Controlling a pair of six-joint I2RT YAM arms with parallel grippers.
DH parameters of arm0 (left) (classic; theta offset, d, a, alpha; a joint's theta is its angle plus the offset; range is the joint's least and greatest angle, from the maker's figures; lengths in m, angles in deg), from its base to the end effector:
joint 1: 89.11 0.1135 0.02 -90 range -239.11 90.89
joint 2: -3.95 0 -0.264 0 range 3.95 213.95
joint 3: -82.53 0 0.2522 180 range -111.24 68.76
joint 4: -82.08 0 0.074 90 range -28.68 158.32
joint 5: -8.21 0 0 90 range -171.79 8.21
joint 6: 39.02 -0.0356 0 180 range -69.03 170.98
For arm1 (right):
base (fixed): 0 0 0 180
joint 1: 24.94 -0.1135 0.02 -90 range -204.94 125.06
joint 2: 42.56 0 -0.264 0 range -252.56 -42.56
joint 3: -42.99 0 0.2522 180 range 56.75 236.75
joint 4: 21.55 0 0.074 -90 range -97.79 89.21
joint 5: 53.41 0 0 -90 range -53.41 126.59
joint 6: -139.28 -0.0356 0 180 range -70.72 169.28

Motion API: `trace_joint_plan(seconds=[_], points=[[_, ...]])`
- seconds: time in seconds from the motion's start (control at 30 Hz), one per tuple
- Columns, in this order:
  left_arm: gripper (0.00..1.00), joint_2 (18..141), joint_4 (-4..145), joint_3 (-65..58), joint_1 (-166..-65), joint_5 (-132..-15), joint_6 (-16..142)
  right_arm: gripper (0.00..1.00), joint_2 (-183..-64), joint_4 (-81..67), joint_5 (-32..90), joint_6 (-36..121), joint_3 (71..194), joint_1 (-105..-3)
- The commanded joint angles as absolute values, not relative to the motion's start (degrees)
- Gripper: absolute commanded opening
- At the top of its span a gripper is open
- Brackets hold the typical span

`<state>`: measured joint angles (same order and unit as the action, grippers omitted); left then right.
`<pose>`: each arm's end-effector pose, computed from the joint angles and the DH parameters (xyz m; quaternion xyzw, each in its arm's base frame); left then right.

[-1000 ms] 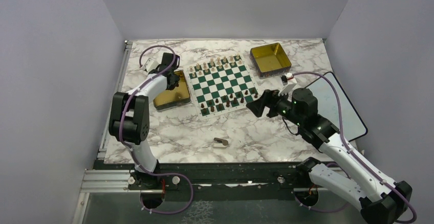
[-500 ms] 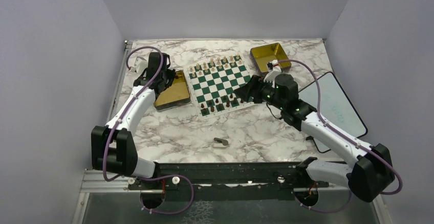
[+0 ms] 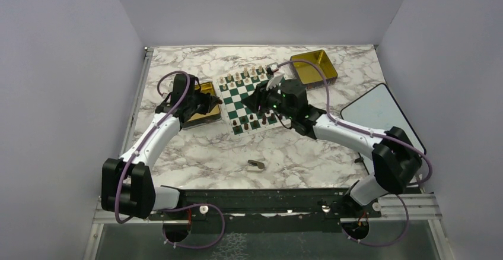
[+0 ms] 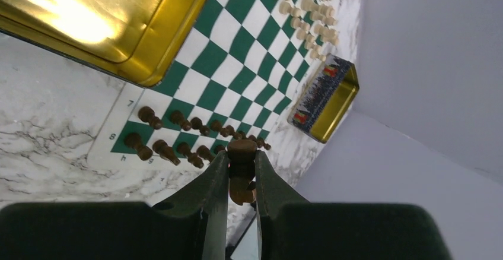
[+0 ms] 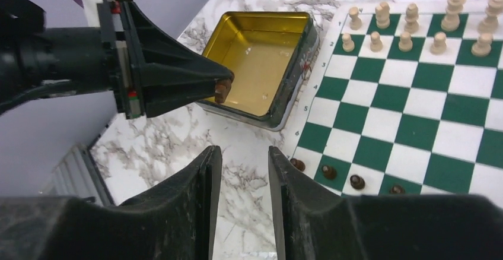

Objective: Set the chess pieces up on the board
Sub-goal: Place the chess piece on the chessboard.

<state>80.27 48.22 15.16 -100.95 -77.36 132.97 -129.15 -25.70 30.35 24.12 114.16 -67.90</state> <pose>0.2803 -0.0616 0.2564 -0.5136 0.7583 -0.3163 0.2473 0.2569 0.2446 0.2886 -0.1535 0.7573 0.3896 0.5011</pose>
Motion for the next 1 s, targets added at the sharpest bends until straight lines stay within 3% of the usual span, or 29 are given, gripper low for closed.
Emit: trace_joint_plan(seconds=[0.0,0.53,0.97], points=[[0.11,76.08,50.55,16.88,-101.5,-72.35,137.74,0.37,-133.78,-33.89,30.02,30.39,117.66,-70.89],[0.11,71.71,50.65,19.75,-102.34,-69.97,137.76,0.38,-145.39,-32.84,33.45,31.88,126.48,-76.74],[0.11,70.74,51.07,20.69,-102.38,-67.88,139.39,0.19,-146.21,-35.95,37.67,30.54,126.12,-77.42]])
